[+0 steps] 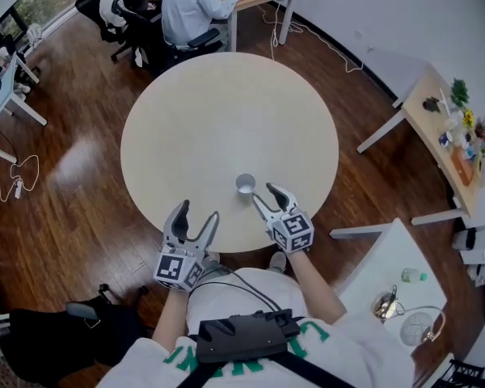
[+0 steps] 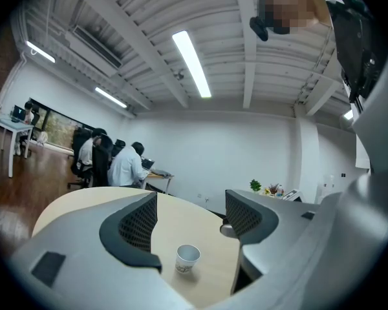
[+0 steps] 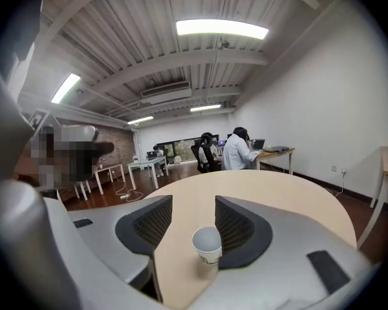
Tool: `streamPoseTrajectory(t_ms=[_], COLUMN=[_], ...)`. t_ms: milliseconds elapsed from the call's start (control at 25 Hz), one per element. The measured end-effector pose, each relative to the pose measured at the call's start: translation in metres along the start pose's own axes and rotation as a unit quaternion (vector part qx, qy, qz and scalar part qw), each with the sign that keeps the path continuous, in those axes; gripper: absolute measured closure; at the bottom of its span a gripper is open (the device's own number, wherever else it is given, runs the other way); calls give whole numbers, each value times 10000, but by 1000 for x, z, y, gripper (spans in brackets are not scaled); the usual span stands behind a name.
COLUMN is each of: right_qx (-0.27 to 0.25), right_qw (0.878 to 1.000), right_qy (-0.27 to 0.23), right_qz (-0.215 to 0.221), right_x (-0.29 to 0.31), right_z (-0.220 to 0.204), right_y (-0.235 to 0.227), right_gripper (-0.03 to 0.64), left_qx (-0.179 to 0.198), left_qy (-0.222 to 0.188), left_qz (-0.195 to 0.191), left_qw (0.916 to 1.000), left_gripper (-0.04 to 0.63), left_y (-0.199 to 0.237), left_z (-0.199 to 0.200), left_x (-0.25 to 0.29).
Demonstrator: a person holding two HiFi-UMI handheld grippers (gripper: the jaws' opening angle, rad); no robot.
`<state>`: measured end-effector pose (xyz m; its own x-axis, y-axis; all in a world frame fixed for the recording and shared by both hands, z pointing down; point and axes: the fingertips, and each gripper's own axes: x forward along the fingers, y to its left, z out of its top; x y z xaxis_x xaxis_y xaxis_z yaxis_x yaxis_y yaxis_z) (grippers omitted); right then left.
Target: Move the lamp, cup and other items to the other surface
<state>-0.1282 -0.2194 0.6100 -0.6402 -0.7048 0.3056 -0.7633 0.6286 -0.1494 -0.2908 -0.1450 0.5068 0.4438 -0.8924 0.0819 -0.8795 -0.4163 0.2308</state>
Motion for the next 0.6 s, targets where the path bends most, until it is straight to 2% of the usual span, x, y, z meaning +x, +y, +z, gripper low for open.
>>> streamPoseTrajectory(t_ms=[240, 440, 600], right_qx=[-54, 722, 1009], right_qw=[9972, 9898, 9867], right_qy=[744, 1051, 1062], right_qz=[65, -628, -701], right_x=[52, 78, 94], right_z=[-51, -97, -106], right_y=[-2, -41, -52], right_gripper=[385, 390, 419], left_qx=[-56, -140, -191], left_qy=[15, 43, 74], left_qz=[149, 378, 557], left_qw=[9999, 9992, 9982], left_gripper=[273, 272, 272], left_y=[10, 23, 35], left_z=[-6, -12, -19], left_x=[-9, -24, -37])
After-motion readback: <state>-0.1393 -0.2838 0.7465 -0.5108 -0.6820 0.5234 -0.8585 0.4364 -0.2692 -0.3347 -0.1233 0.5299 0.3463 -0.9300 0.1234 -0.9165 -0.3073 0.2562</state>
